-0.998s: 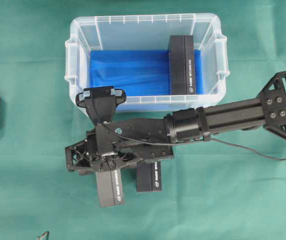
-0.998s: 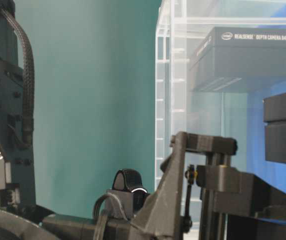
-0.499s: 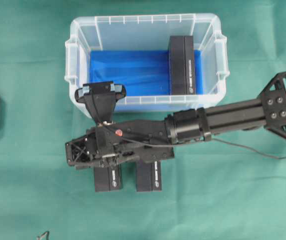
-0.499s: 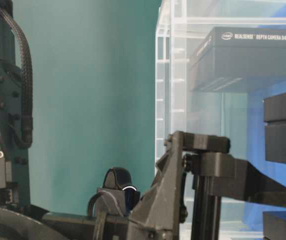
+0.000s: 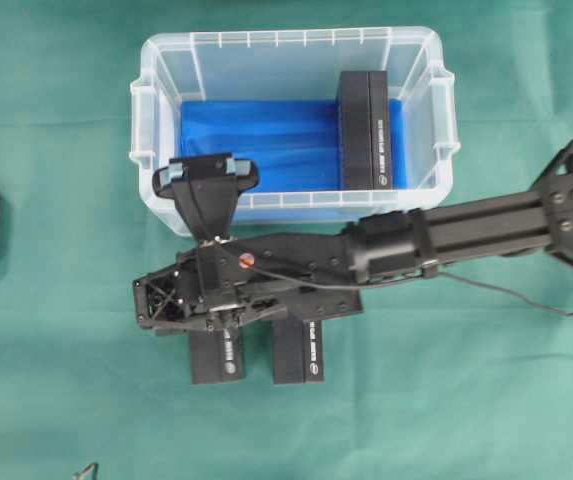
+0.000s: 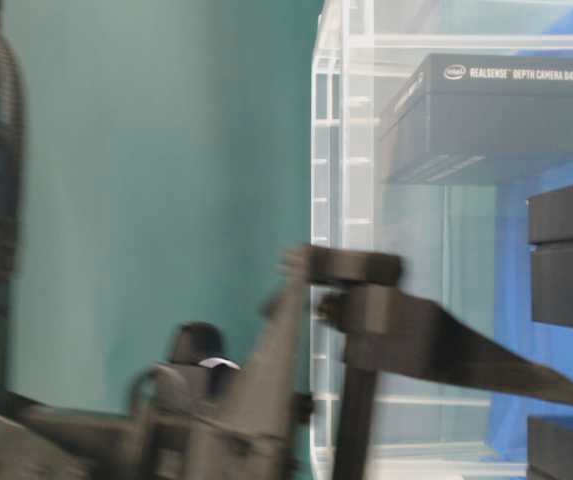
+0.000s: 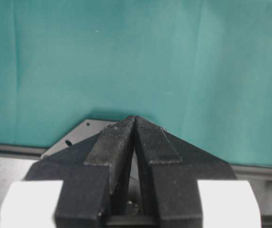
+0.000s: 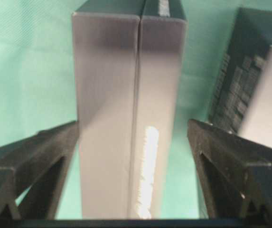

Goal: Take the box out of the case with the right arm.
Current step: 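Open the right gripper to release the box on the cloth, then withdraw the open right gripper up and to the right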

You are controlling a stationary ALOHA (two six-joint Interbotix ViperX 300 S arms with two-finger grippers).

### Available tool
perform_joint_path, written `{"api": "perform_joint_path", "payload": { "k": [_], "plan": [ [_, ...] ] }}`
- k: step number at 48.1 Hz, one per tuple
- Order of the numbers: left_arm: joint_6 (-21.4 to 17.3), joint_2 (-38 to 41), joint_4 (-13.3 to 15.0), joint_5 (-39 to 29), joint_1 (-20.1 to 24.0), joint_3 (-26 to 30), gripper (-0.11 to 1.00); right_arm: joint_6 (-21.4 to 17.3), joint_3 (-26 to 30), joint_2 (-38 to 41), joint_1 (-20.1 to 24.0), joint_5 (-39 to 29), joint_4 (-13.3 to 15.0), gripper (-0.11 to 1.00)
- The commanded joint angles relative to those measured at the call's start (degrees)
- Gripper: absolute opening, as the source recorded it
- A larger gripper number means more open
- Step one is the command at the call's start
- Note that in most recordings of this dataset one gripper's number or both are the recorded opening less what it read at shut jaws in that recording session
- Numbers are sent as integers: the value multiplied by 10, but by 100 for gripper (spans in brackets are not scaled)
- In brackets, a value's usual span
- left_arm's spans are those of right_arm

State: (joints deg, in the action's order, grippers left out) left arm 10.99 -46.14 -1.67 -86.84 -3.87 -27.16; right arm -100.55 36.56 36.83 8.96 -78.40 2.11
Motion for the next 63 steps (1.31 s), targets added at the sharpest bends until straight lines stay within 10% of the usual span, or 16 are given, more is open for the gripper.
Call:
{"api": "perform_joint_path", "payload": {
  "k": [1,43,63],
  "plan": [
    [1,4,-2,2,0,14,0,0,12,-47,2,-15,9,89],
    [2,4,-1,2,0,14,0,25,78,-100,1,-137,59,86],
    [3,5,-2,3,0,14,0,33,-54,-198,10,-158,59,84]
  ]
}}
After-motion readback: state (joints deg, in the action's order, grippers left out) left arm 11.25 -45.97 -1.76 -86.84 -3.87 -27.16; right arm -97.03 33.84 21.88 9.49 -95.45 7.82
